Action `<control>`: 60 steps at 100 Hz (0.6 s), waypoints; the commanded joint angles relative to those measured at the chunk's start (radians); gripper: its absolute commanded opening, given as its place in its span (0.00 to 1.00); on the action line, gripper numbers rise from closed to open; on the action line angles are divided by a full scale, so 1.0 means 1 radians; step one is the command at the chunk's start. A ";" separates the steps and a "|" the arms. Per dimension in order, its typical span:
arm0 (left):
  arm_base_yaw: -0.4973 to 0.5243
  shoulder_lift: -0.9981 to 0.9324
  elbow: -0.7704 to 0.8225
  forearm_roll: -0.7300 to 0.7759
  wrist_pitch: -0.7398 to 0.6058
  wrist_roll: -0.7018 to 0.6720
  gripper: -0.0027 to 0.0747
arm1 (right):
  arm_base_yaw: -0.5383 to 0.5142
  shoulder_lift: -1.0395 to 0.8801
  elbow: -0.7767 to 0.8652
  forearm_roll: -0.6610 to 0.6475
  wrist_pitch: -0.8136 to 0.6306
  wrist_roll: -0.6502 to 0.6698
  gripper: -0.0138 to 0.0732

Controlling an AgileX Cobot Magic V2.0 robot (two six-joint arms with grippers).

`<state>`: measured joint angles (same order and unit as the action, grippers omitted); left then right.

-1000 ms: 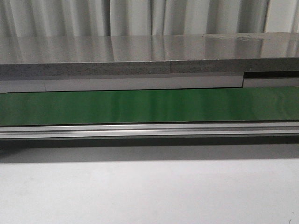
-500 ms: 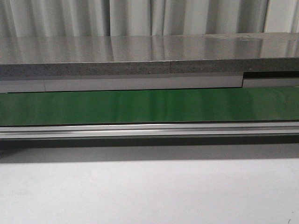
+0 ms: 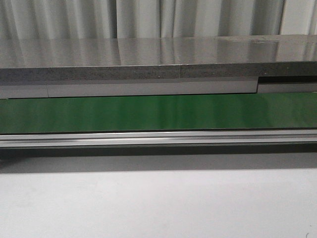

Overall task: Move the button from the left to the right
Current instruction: 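Lift the button with the right gripper and carry it over the green tray, then lower the button into the green tray and open the right gripper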

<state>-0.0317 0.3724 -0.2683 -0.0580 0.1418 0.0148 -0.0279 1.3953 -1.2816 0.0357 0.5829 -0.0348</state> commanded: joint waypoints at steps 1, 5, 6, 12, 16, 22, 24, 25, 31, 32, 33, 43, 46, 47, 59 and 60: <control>-0.005 0.003 -0.027 -0.010 -0.085 -0.001 0.01 | 0.034 -0.129 0.068 0.026 -0.140 0.000 0.82; -0.005 0.003 -0.027 -0.010 -0.085 -0.001 0.01 | 0.053 -0.181 0.129 0.039 -0.184 0.000 0.82; -0.005 0.003 -0.027 -0.010 -0.085 -0.001 0.01 | 0.060 -0.190 0.139 0.040 -0.191 0.000 0.82; -0.005 0.003 -0.027 -0.010 -0.085 -0.001 0.01 | 0.083 -0.269 0.239 0.056 -0.255 0.000 0.82; -0.005 0.003 -0.027 -0.010 -0.085 -0.001 0.01 | 0.099 -0.322 0.306 0.057 -0.286 0.000 0.82; -0.005 0.003 -0.027 -0.010 -0.085 -0.001 0.01 | 0.116 -0.391 0.394 0.057 -0.335 0.000 0.82; -0.005 0.003 -0.027 -0.010 -0.085 -0.001 0.01 | 0.120 -0.416 0.426 0.057 -0.350 0.000 0.82; -0.005 0.003 -0.027 -0.010 -0.085 -0.001 0.01 | 0.122 -0.425 0.447 0.057 -0.355 0.000 0.82; -0.005 0.003 -0.027 -0.010 -0.085 -0.001 0.01 | 0.122 -0.504 0.527 0.057 -0.396 0.000 0.82; -0.005 0.003 -0.027 -0.010 -0.085 -0.001 0.01 | 0.122 -0.513 0.547 0.057 -0.400 0.000 0.82; -0.005 0.003 -0.027 -0.010 -0.085 -0.001 0.01 | 0.122 -0.531 0.556 0.057 -0.409 0.000 0.82; -0.005 0.003 -0.027 -0.010 -0.085 -0.001 0.01 | 0.122 -0.658 0.685 0.048 -0.478 0.000 0.82; -0.005 0.003 -0.027 -0.010 -0.085 -0.001 0.01 | 0.122 -0.695 0.729 0.044 -0.498 0.000 0.82; -0.005 0.003 -0.027 -0.010 -0.085 -0.001 0.01 | 0.122 -0.714 0.737 0.044 -0.508 0.000 0.82; -0.005 0.003 -0.027 -0.010 -0.085 -0.001 0.01 | 0.122 -0.869 0.858 0.044 -0.548 0.000 0.82; -0.005 0.003 -0.027 -0.010 -0.085 -0.001 0.01 | 0.122 -0.878 0.869 0.044 -0.548 0.000 0.82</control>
<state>-0.0317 0.3724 -0.2683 -0.0580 0.1418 0.0148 0.0930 0.6030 -0.4567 0.0885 0.1522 -0.0348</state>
